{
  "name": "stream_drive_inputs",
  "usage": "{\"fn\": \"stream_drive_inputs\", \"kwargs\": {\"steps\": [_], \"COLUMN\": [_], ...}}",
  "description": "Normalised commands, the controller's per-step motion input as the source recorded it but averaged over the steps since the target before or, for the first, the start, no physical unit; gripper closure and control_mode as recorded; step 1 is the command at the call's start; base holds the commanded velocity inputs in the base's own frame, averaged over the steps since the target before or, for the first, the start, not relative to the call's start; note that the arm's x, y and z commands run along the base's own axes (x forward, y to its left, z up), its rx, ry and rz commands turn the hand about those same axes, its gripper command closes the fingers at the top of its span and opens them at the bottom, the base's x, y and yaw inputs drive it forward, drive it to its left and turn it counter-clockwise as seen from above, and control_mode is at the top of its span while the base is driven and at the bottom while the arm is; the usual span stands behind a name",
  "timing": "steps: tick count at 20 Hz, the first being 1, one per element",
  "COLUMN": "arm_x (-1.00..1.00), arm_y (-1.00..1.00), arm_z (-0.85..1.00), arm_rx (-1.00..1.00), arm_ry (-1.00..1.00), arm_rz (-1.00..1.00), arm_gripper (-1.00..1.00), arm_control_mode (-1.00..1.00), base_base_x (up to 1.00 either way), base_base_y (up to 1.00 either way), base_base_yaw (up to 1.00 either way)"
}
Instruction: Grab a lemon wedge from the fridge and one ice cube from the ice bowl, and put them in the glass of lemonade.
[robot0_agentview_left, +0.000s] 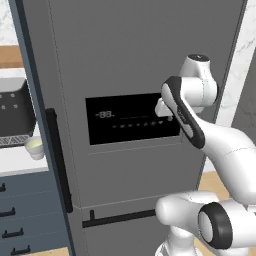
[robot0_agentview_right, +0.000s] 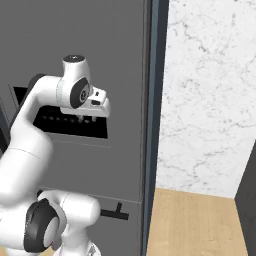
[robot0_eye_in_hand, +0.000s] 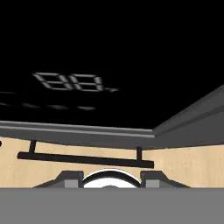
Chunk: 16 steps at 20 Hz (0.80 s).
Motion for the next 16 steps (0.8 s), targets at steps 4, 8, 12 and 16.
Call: {"fn": "stream_drive_inputs", "kwargs": {"steps": [4, 8, 12, 16], "arm_x": [-0.31, -0.92, -0.62, -0.42], "arm_y": [0.0, -0.23, -0.07, 0.0], "arm_z": [0.0, -0.08, -0.24, -0.21], "arm_rx": [0.0, 0.01, 0.0, 0.0], "arm_ry": [-0.05, -0.04, 0.05, 0.03], "arm_rz": [0.0, -0.05, -0.05, -0.01], "arm_gripper": [-1.0, -1.0, -1.0, -1.0], "arm_control_mode": [-1.0, -1.0, -1.0, -1.0], "base_base_x": [0.0, 0.0, 0.0, 0.0], "base_base_y": [0.0, 0.0, 0.0, 0.0], "base_base_yaw": [0.0, 0.0, 0.0, 0.0]}}
